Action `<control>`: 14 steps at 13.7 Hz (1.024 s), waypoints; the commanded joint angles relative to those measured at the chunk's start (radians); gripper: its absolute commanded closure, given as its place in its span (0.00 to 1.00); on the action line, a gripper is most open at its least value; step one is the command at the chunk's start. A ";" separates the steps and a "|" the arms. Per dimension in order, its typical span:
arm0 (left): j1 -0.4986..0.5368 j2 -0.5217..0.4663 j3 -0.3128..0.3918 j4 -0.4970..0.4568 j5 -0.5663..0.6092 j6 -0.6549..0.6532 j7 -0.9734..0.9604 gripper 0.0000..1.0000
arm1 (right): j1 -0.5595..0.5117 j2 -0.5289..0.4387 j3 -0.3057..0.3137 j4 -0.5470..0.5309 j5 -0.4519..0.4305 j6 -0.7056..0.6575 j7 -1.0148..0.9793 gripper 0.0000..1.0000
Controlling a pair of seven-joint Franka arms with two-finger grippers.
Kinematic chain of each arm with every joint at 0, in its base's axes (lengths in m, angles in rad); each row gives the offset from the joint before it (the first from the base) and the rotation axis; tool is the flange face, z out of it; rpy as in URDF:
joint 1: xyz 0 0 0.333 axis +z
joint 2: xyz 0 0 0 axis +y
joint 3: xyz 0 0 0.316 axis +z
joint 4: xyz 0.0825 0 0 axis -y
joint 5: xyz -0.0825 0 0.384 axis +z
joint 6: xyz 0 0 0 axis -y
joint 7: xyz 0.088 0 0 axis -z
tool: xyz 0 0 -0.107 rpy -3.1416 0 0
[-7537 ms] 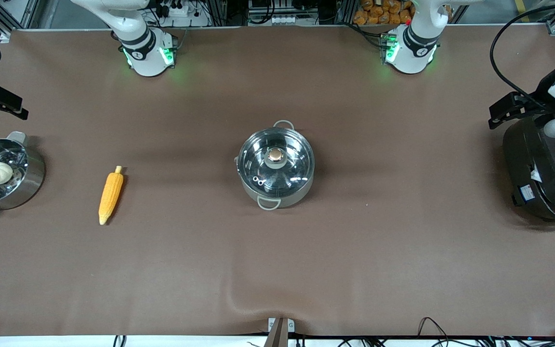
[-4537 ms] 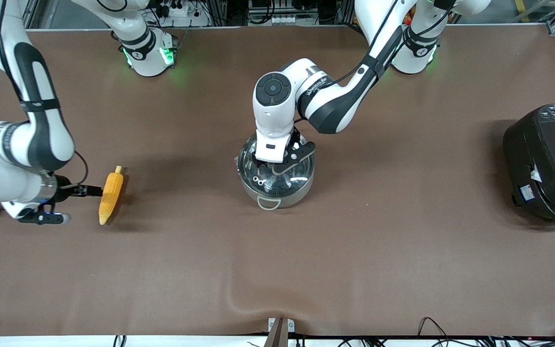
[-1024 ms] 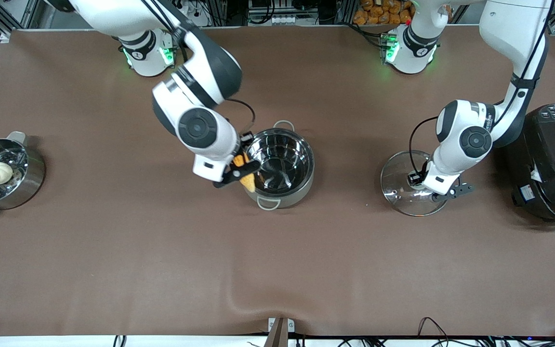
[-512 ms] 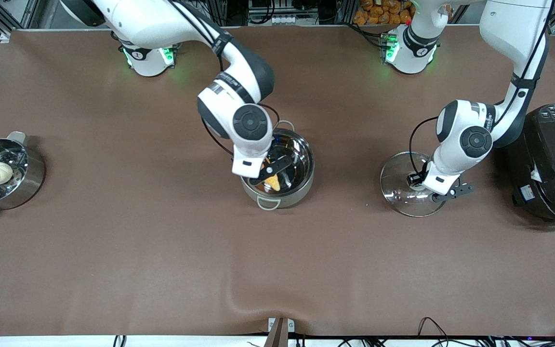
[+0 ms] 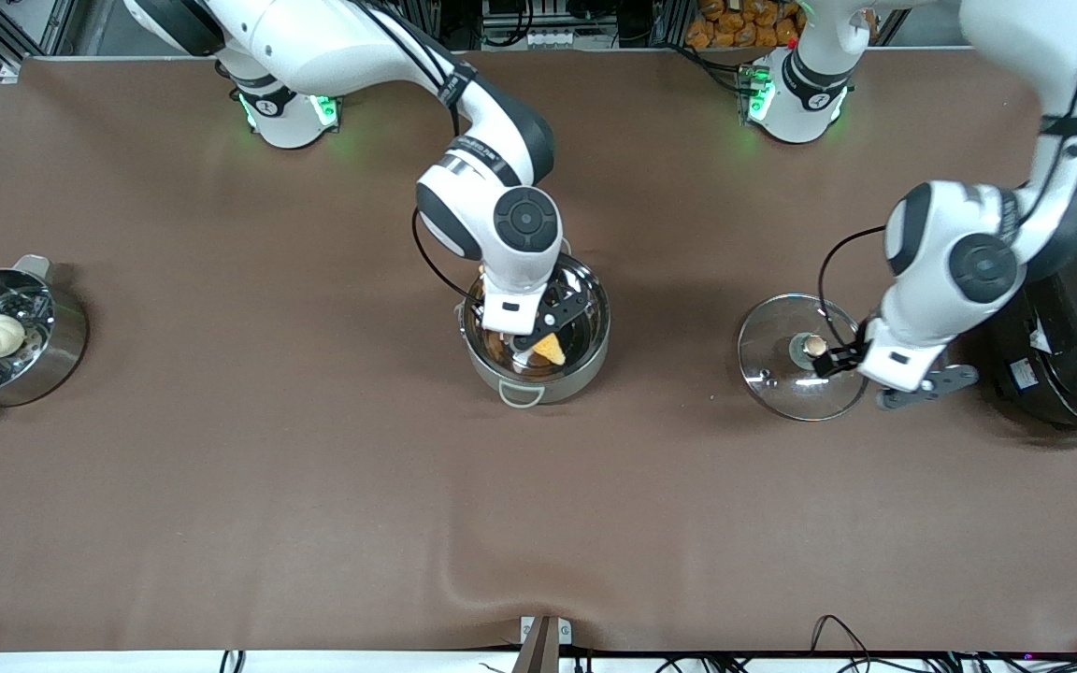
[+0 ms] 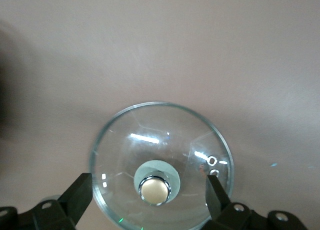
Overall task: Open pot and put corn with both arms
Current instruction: 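Lower the lid onto the table while the right gripper moves corn over pot, then lower the corn into the pot and open the right gripper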
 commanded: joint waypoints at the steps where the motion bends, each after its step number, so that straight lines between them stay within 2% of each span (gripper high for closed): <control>1: 0.016 -0.039 -0.008 0.119 0.023 -0.153 0.022 0.00 | 0.023 0.029 -0.010 0.033 -0.041 0.003 0.017 1.00; 5: 0.042 -0.143 -0.006 0.155 0.011 -0.270 0.152 0.00 | 0.041 0.041 -0.011 0.033 -0.064 0.003 0.030 0.98; 6: 0.042 -0.171 -0.006 0.158 0.009 -0.313 0.174 0.00 | 0.046 0.043 -0.011 0.033 -0.072 0.003 0.038 0.77; 7: 0.042 -0.194 -0.006 0.173 0.007 -0.339 0.177 0.00 | 0.050 0.044 -0.011 0.031 -0.074 0.003 0.056 0.18; 8: 0.042 -0.205 -0.008 0.196 0.007 -0.374 0.177 0.00 | 0.050 0.044 -0.011 0.030 -0.077 0.003 0.064 0.00; 14: 0.042 -0.205 -0.006 0.273 -0.071 -0.447 0.194 0.00 | 0.046 0.040 -0.010 0.031 -0.074 0.002 0.104 0.00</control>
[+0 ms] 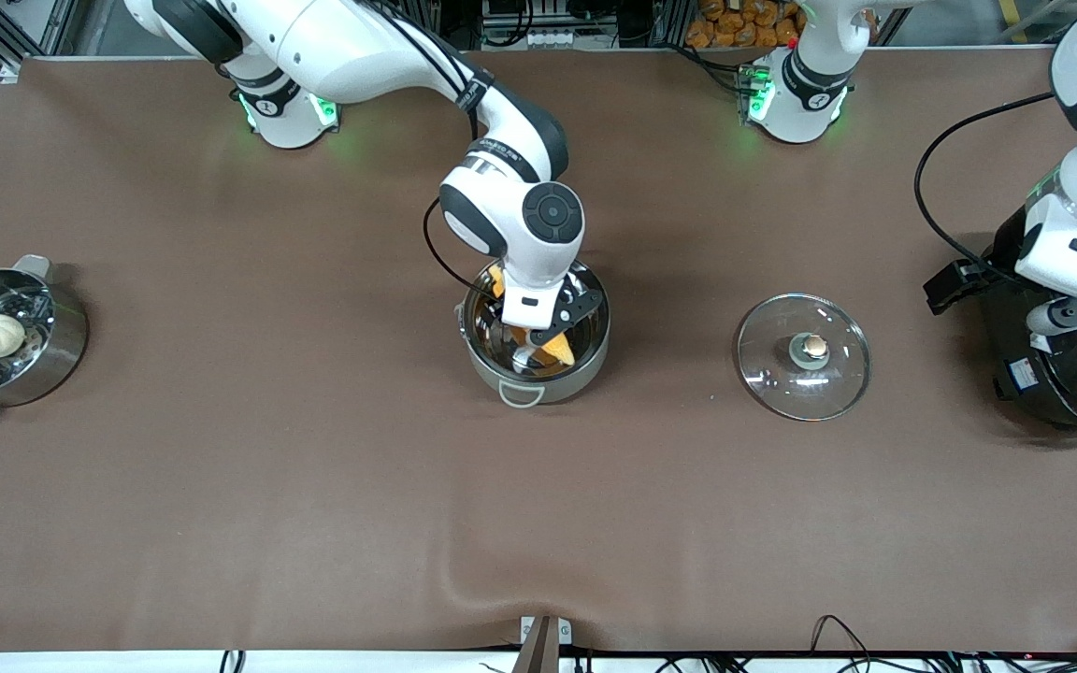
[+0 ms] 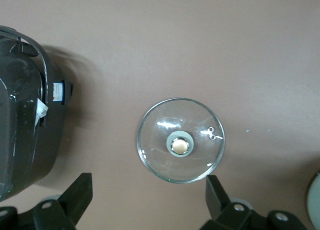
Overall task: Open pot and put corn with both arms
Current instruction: 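Lower the corn into the pot and open the right gripper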
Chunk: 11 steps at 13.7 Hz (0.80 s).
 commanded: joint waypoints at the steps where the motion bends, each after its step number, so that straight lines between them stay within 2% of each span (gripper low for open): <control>1: 0.006 0.007 -0.004 0.047 -0.023 -0.043 0.043 0.00 | 0.001 0.009 -0.004 0.032 -0.016 -0.009 0.041 0.00; 5: 0.005 0.012 -0.007 0.050 -0.023 -0.048 0.080 0.00 | -0.068 -0.037 0.005 0.035 0.010 -0.051 0.036 0.00; 7: 0.005 0.007 -0.005 0.071 -0.026 -0.077 0.156 0.00 | -0.108 -0.081 0.005 0.036 0.062 -0.111 0.038 0.00; 11: 0.003 0.003 -0.013 0.093 -0.043 -0.105 0.161 0.00 | -0.252 -0.198 0.006 0.027 0.152 -0.255 -0.017 0.00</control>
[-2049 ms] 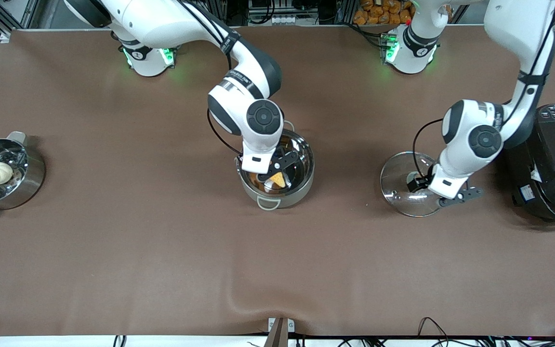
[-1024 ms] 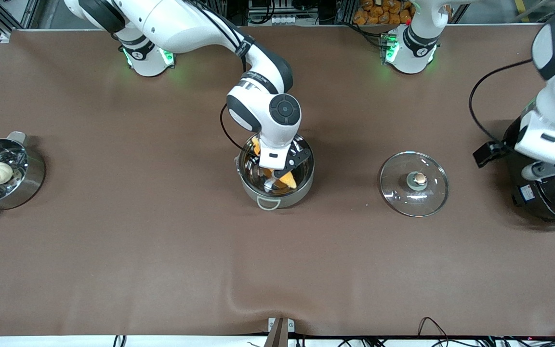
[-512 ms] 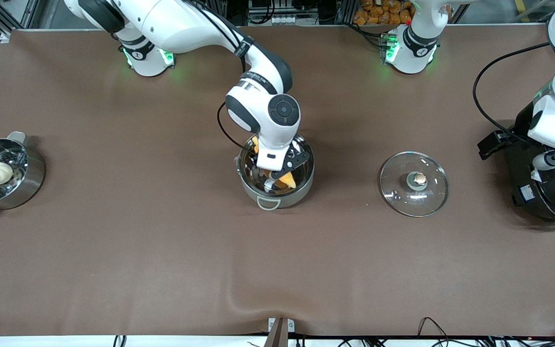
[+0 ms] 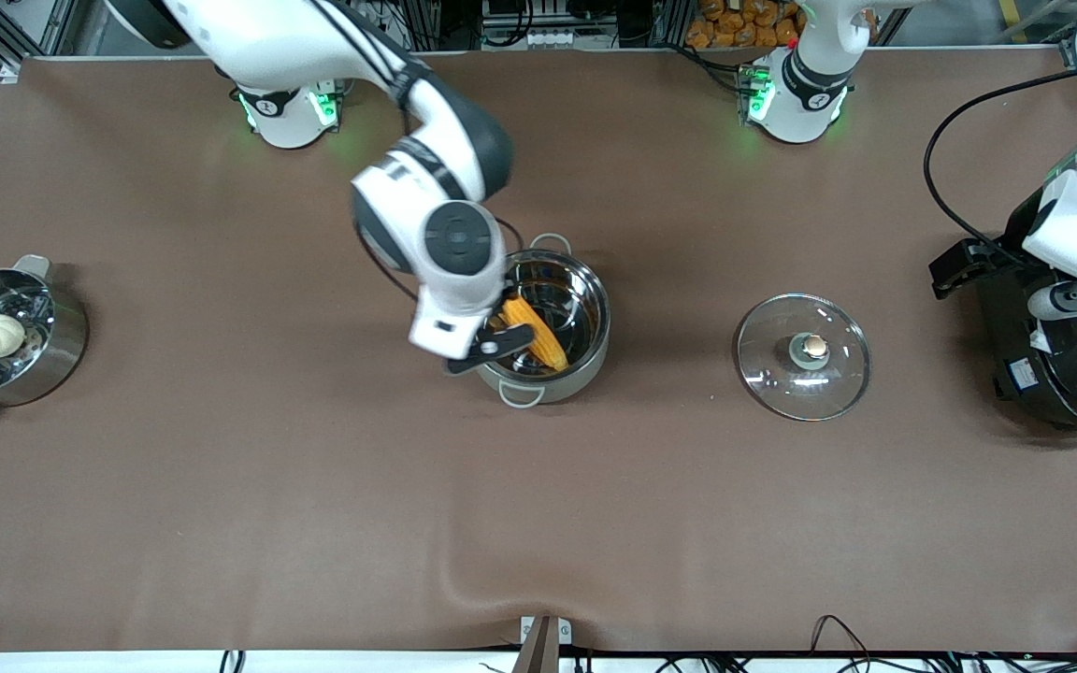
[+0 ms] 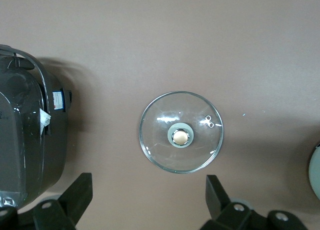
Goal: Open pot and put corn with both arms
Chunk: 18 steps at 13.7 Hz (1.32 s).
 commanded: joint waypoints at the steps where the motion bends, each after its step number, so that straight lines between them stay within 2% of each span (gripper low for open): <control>1: 0.004 0.002 -0.013 0.048 -0.031 -0.053 0.030 0.00 | -0.115 -0.092 0.015 -0.032 0.065 -0.083 -0.078 0.00; 4: -0.031 0.013 -0.014 0.103 -0.038 -0.114 0.029 0.00 | -0.245 -0.157 0.013 -0.058 0.099 -0.158 -0.215 0.00; 9: -0.021 0.008 -0.058 0.128 -0.039 -0.168 0.027 0.00 | -0.443 -0.298 0.010 -0.244 0.099 -0.120 -0.310 0.00; 11: -0.019 0.002 -0.069 0.126 -0.039 -0.197 0.029 0.00 | -0.511 -0.353 0.009 -0.349 0.099 -0.053 -0.312 0.00; 14: -0.019 -0.007 -0.069 0.118 -0.039 -0.202 0.027 0.00 | -0.530 -0.465 0.006 -0.559 0.096 0.111 -0.312 0.00; 18: -0.016 -0.004 -0.066 0.126 -0.041 -0.200 0.026 0.00 | -0.559 -0.569 0.006 -0.731 0.096 0.245 -0.310 0.00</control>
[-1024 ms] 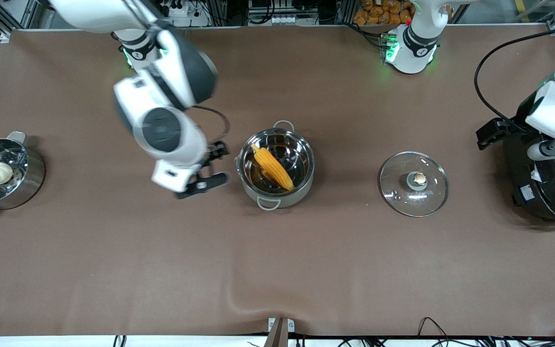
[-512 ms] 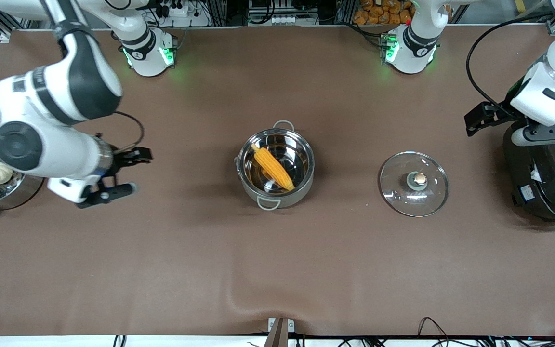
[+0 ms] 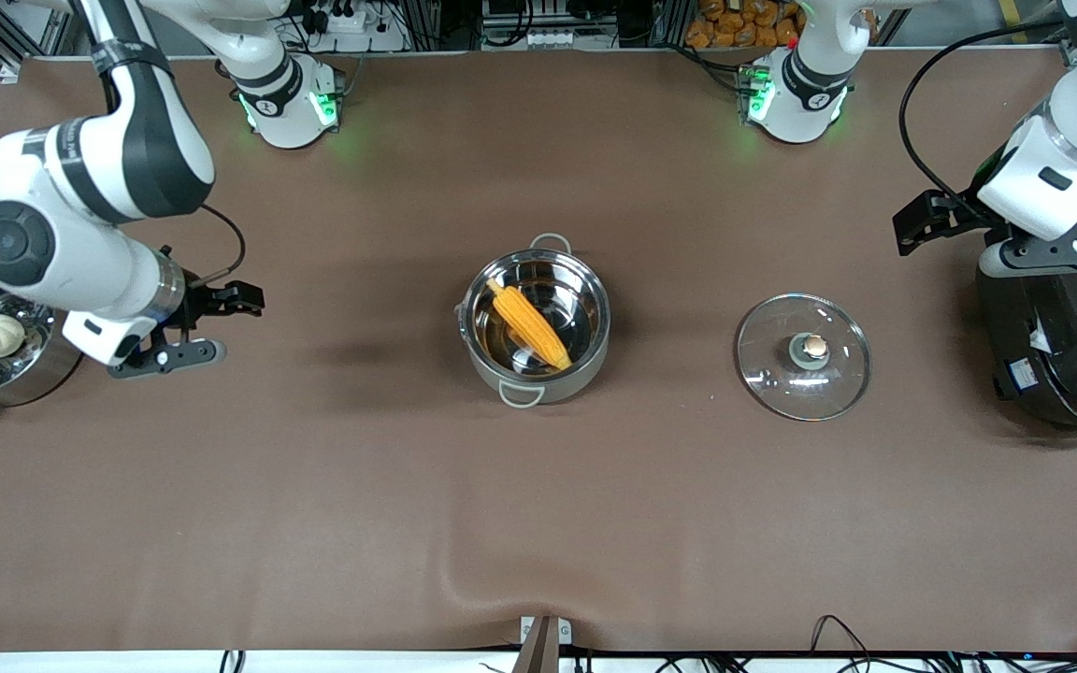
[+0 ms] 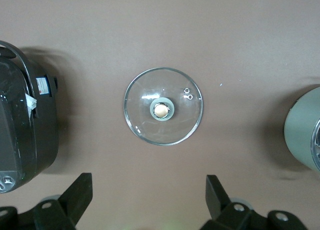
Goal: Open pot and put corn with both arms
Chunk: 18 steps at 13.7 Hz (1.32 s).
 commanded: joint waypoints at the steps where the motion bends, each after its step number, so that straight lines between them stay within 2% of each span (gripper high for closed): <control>1: 0.014 -0.007 0.000 0.018 -0.021 -0.023 0.026 0.00 | -0.030 -0.118 0.009 -0.129 0.021 0.053 -0.003 0.00; 5: 0.014 -0.007 0.001 0.022 -0.020 -0.023 0.028 0.00 | -0.084 -0.175 0.009 -0.120 0.022 0.024 -0.003 0.00; 7: 0.014 -0.007 0.000 0.022 -0.018 -0.023 0.028 0.00 | -0.035 -0.197 -0.070 -0.085 0.024 -0.043 -0.003 0.00; 8: 0.022 -0.007 0.000 0.024 -0.020 -0.023 0.028 0.00 | -0.008 -0.192 -0.123 -0.030 0.025 -0.088 -0.003 0.00; 10: 0.036 -0.009 0.000 0.024 -0.021 -0.023 0.030 0.00 | 0.014 -0.186 -0.170 0.084 0.027 -0.181 -0.003 0.00; 13: 0.037 -0.009 0.000 0.024 -0.021 -0.023 0.030 0.00 | 0.075 -0.186 -0.275 0.216 0.033 -0.276 -0.074 0.00; 15: 0.037 -0.016 0.001 0.022 -0.021 -0.023 0.030 0.00 | 0.068 -0.185 -0.310 0.293 0.099 -0.373 -0.141 0.00; 18: 0.036 -0.017 0.001 0.024 -0.020 -0.023 0.028 0.00 | 0.074 -0.186 -0.345 0.331 0.108 -0.402 -0.129 0.00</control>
